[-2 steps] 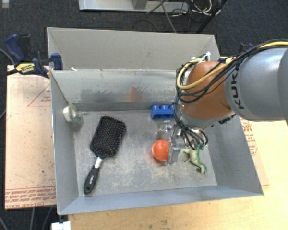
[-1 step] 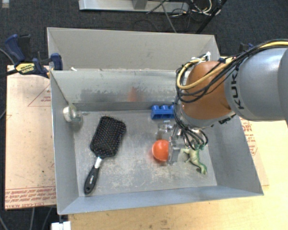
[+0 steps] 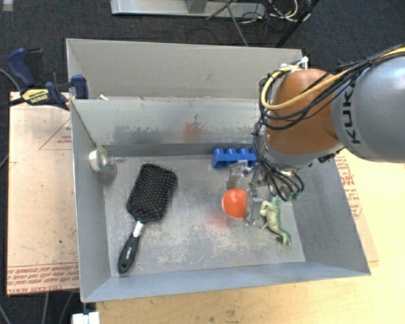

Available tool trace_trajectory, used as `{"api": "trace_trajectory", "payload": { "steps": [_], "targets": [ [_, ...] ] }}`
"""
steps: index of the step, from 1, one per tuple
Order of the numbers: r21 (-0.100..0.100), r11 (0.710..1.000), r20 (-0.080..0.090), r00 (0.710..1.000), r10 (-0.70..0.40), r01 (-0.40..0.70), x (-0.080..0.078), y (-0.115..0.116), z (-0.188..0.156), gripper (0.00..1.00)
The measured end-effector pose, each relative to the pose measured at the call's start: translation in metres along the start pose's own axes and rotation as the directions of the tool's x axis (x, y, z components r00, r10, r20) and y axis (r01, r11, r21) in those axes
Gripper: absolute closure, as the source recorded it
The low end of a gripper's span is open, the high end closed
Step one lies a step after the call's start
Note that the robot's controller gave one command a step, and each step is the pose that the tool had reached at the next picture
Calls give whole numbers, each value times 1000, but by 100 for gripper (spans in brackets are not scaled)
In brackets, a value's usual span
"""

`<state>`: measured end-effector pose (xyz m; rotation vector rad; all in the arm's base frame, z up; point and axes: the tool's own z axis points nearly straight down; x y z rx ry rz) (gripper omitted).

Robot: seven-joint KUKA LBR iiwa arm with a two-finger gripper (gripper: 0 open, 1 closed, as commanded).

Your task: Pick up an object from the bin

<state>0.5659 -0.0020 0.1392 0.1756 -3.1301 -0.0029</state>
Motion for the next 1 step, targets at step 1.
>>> {"api": "trace_trajectory", "payload": {
  "steps": [1],
  "targets": [
    [8, 988, 24, 988, -153, 153, 8, 18, -8, 100]
  ]
}}
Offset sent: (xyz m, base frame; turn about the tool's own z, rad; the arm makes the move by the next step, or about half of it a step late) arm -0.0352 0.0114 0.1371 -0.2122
